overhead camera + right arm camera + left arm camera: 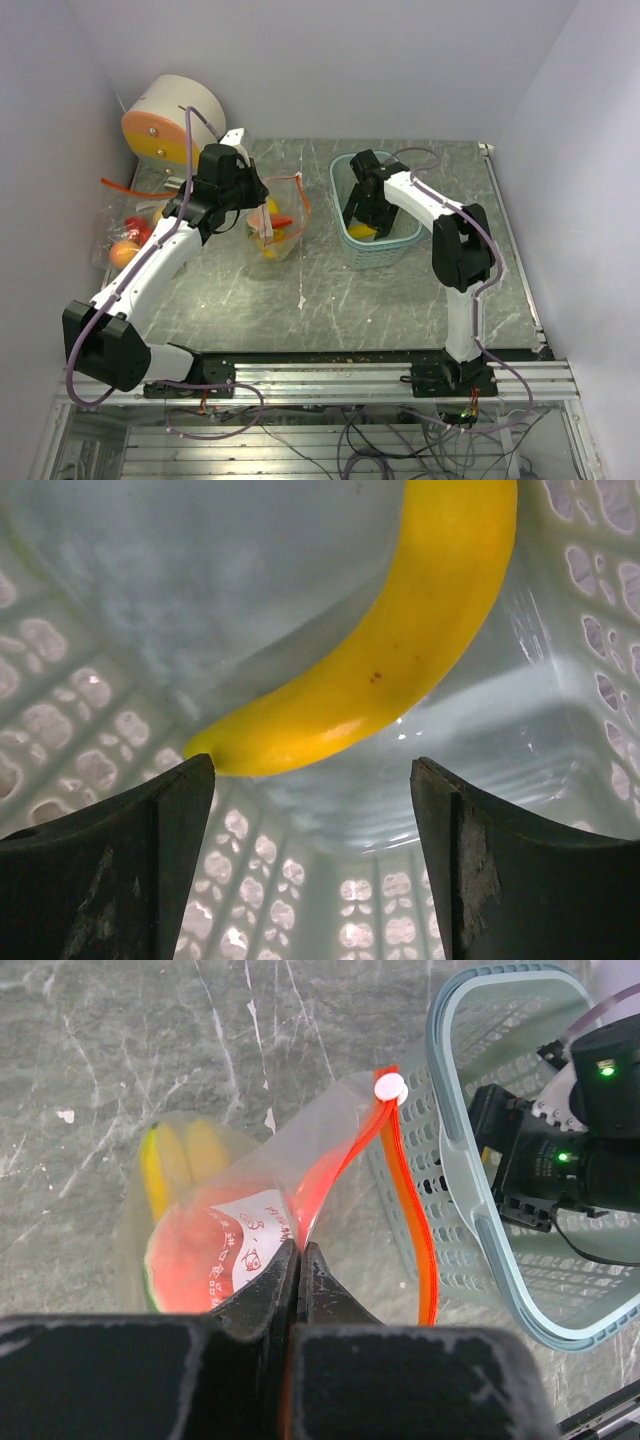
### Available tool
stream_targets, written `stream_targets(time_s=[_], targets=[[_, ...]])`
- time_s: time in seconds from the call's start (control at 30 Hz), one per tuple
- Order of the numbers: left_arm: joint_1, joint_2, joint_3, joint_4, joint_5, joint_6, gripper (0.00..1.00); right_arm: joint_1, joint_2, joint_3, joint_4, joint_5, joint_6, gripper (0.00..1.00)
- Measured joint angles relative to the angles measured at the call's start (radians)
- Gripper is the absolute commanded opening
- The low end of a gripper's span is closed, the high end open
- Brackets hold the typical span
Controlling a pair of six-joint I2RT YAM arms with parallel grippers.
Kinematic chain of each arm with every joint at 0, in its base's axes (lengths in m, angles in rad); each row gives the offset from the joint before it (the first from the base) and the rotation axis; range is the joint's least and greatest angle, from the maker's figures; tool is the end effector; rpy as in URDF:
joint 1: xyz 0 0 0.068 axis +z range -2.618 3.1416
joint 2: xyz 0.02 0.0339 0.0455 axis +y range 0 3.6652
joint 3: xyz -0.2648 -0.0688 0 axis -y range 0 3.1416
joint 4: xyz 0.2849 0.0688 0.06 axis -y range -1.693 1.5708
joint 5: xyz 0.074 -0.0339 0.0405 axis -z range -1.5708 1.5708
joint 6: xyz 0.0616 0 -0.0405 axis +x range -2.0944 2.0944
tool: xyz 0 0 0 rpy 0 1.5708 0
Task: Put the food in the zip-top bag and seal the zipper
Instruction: Pick up the fake fruit from the bin.
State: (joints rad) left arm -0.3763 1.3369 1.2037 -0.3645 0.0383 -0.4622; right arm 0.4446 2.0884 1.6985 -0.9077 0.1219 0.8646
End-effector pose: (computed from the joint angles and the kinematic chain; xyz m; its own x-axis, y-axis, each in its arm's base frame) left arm 0.3415 -0.1375 0.3280 -0.5751 -0.2519 -0.7783 0.1587 0.8990 -0.4082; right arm 0.4310 0.1970 0.1607 -0.8664 0.4238 -0.2642 0.4036 0.9058 0.1293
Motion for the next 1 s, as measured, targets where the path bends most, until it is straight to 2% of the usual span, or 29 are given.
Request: stream_targets(time_s=[0.17,0.43,0.47,0.53,0.73,1.0], targets=[[0.0,-0.018,-0.001,-0.001,0.0,0.012,0.07,0.002,0.026,-0.001,-0.003,0.018,0.007,0.72],[0.0,-0.023,-0.006,-0.001,-0.001,0.018,0.07,0.002,0.062,0.002,0.031,0.082,-0.072,0.09],[0.0,-0.023,-0.007,-0.001,-0.001,0.018,0.07,0.002,0.062,0.002,0.034,0.086,-0.087,0.04],[0.0,-0.023,-0.008,-0.001,-0.001,0.018,0.07,0.003,0.057,0.002,0.051,0.098,-0.114,0.0],[0.0,-0.023,-0.009,-0.001,-0.001,0.018,0.07,0.011,-0.003,0.003,0.068,0.117,-0.217,0.0],[0.001,-0.006,-0.008,0.003,0.009,0.002,0.07,0.038,-0.265,0.078,0.111,0.101,-0.352,0.0]])
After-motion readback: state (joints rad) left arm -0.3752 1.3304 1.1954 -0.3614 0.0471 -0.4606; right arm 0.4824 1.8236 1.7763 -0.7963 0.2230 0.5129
